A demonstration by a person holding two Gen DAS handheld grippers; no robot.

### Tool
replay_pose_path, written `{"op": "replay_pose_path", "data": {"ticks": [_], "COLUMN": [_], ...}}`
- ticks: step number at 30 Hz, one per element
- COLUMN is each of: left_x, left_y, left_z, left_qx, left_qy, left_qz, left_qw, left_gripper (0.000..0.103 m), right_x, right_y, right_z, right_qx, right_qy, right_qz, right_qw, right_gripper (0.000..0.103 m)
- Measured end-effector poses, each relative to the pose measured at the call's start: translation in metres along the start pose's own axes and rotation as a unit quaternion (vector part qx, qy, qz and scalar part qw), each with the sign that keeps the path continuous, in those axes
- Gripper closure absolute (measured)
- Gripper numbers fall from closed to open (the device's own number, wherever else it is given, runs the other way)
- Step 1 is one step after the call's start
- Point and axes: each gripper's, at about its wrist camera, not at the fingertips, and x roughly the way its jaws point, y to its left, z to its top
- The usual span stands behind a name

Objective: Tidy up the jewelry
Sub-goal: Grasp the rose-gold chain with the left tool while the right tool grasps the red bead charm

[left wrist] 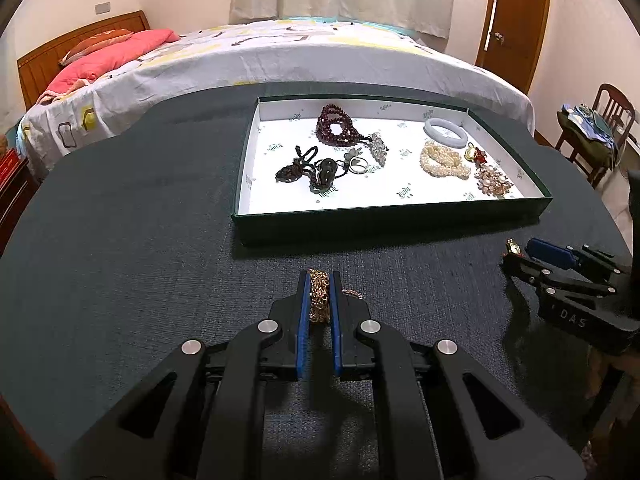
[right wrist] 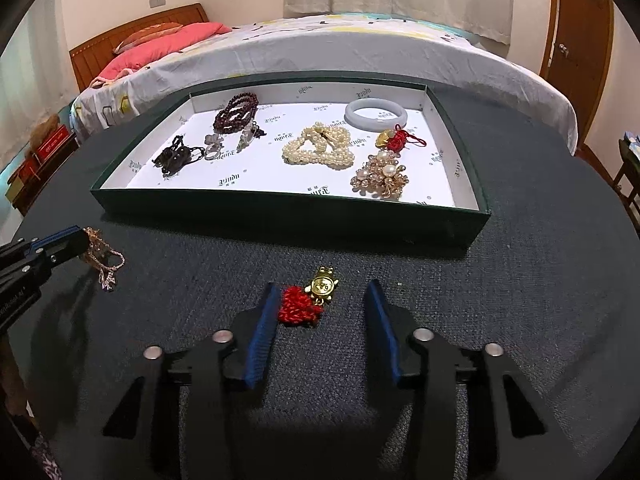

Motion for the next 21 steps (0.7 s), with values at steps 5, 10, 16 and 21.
{"op": "replay_pose_path", "data": {"ticks": [5, 10, 16, 21], "left_x": [-0.001, -0.008, -0.016, -0.023], "left_y": [0.001, 0.001, 0.0, -0.001], "left_z": [0.0, 0.004, 0.008, 0.012], "left_qx": [-0.001, -0.002, -0.004, -0.004], "left_qy": [-0.001, -0.008, -0.018, -0.029], "left_qz": [0.0, -0.001, -0.004, -0.005], "left_qw": [1.0, 1.0, 0.9998, 0.9996], "left_gripper": [0.094, 0.094, 0.094, 0.094], "right_x": [-0.002, -0.007, -0.019, -0.032], "right_y": [-0.001, 0.0, 0.001, 0.003], "right_z": [-0.002, -0.005, -0.001, 0.004], "right_qx": [0.004, 0.005, 0.007, 0.005], "right_qy": [0.0, -0.004, -0.018, -0.034], "right_qz": [0.008, 0.014, 0.017, 0.023], "right_qw": [1.0, 1.0, 1.0, 0.999], "right_gripper": [0.083, 0.087, 0.087, 0.088]}}
